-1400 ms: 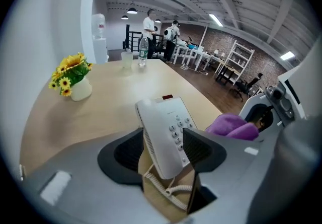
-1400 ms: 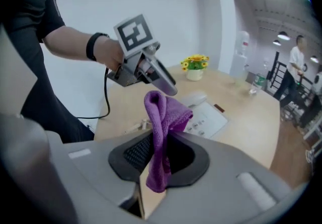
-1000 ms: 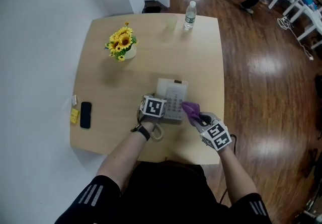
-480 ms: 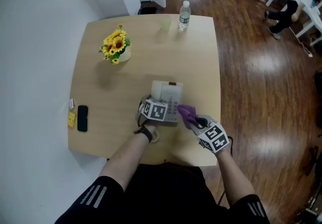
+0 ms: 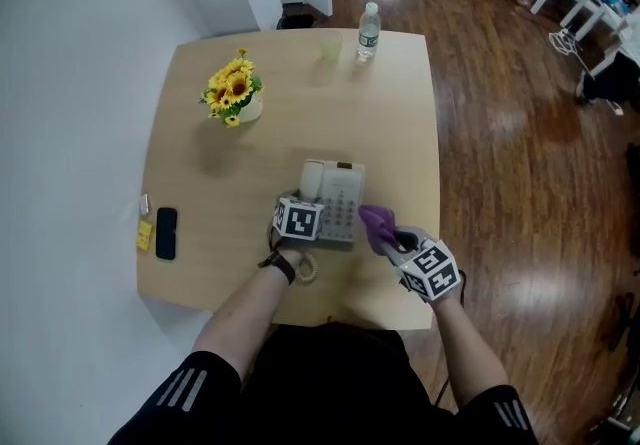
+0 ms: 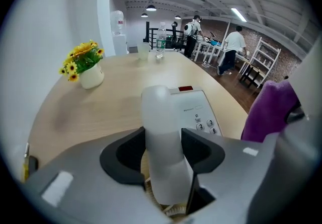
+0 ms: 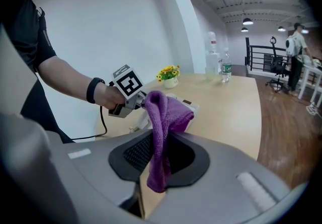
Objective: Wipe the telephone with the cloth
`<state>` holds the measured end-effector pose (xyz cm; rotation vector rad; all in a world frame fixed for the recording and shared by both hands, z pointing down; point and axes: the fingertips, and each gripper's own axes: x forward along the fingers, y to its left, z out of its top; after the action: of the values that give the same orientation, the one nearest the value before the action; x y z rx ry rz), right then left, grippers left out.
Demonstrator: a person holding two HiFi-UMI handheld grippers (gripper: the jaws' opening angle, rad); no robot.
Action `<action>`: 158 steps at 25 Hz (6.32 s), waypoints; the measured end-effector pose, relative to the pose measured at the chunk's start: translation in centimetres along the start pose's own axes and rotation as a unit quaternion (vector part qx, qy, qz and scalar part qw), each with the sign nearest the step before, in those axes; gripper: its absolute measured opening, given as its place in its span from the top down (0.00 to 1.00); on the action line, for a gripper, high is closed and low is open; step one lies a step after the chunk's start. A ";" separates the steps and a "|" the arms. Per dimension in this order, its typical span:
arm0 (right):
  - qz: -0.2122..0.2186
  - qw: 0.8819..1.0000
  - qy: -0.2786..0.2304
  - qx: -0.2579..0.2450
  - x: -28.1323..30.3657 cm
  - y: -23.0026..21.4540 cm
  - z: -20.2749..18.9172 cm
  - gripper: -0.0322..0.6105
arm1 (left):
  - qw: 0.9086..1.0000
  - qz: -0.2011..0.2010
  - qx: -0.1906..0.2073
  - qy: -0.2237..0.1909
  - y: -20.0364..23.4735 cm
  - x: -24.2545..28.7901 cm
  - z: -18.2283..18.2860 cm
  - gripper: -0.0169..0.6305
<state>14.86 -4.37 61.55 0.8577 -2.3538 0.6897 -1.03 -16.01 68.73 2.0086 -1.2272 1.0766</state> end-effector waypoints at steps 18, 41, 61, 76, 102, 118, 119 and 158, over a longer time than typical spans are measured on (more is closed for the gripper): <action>0.011 0.994 -0.104 0.024 -1.4 0.6 7.6 0.84 | 0.940 -0.280 -0.087 -0.175 -2.9 -11.4 2.6 0.65; 0.147 0.953 -0.199 -0.174 -2.6 16.1 23.2 0.85 | 0.748 -0.551 -0.172 -0.327 -2.8 -27.9 4.7 0.65; 0.136 0.951 -0.203 -0.189 -2.9 16.8 26.0 0.85 | 0.741 -0.556 -0.178 -0.333 -2.4 -28.5 4.9 0.66; 0.195 0.947 -0.118 -0.226 -1.8 19.9 19.5 0.85 | 0.716 -0.537 -0.236 -0.379 1.9 -29.1 6.4 0.66; 0.196 0.953 -0.145 -0.177 -3.3 19.4 19.3 0.85 | 0.640 -0.552 -0.312 -0.433 4.2 -30.4 7.2 0.66; 0.288 0.933 -0.082 -0.199 -0.3 26.9 13.6 0.85 | 0.630 -0.538 -0.345 -0.441 4.0 -29.1 6.7 0.67; 0.294 0.931 -0.074 -0.205 -0.3 27.3 12.8 0.85 | 0.634 -0.536 -0.344 -0.440 4.0 -29.0 6.8 0.67; 0.053 0.938 0.216 -0.264 21.6 3.4 6.5 0.85 | 0.753 -0.382 -0.367 -0.391 8.3 -23.1 -0.6 0.66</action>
<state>-3.54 -15.11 69.53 0.3034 -2.0355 0.2215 -14.78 -8.53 49.87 1.9555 -0.7684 -0.6472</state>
